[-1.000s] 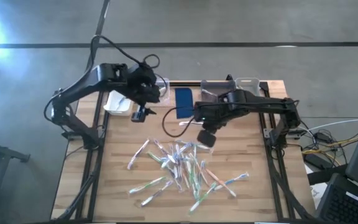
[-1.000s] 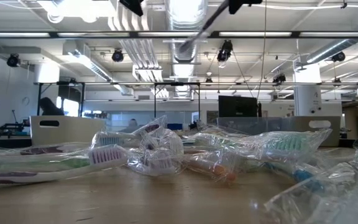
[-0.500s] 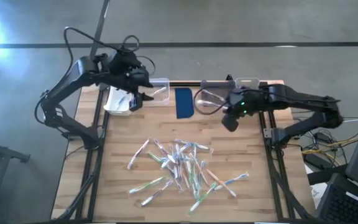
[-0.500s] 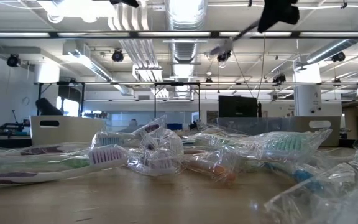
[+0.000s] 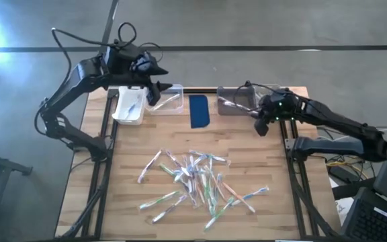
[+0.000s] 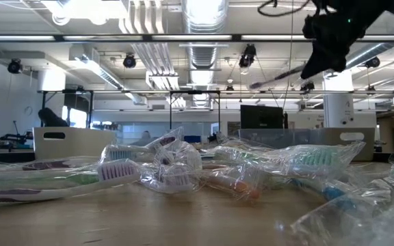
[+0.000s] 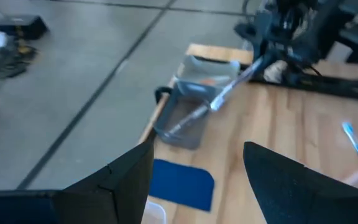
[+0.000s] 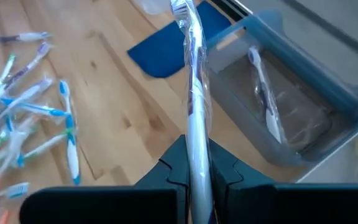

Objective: Pick & Place Toothbrushes
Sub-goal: Put the purple toothbrush into the black bin

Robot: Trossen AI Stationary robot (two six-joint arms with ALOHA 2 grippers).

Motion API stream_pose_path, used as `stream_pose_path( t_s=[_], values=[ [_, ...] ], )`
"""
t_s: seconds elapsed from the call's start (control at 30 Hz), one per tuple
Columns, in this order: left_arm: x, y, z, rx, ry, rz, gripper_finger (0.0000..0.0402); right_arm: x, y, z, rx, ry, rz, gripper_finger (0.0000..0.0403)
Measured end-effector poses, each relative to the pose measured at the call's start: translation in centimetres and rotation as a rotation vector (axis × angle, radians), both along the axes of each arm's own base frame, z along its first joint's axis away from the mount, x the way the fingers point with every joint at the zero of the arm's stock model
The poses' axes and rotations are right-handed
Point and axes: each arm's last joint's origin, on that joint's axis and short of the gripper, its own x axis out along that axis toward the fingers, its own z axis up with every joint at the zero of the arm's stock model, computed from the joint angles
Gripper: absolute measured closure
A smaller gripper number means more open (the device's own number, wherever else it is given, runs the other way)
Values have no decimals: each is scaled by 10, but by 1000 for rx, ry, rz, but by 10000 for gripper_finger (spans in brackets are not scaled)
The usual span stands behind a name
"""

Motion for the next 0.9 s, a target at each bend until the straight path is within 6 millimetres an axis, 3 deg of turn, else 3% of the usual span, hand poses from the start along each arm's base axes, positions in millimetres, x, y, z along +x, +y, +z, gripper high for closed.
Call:
stream_pose_path(
  t_s=[0.17,0.47,0.73,0.9],
  values=[
    [-1,1,3,29,-19,33,149,-5,-25,-22,23,-87,6,392],
    [-2,1,5,74,-10,23,149,-4,-70,-59,92,-41,-40,392],
    [-8,0,8,152,15,61,149,8,-104,-69,101,-39,-61,392],
    [-13,-1,11,176,5,90,149,12,-123,-89,183,17,-90,392]
  ],
)
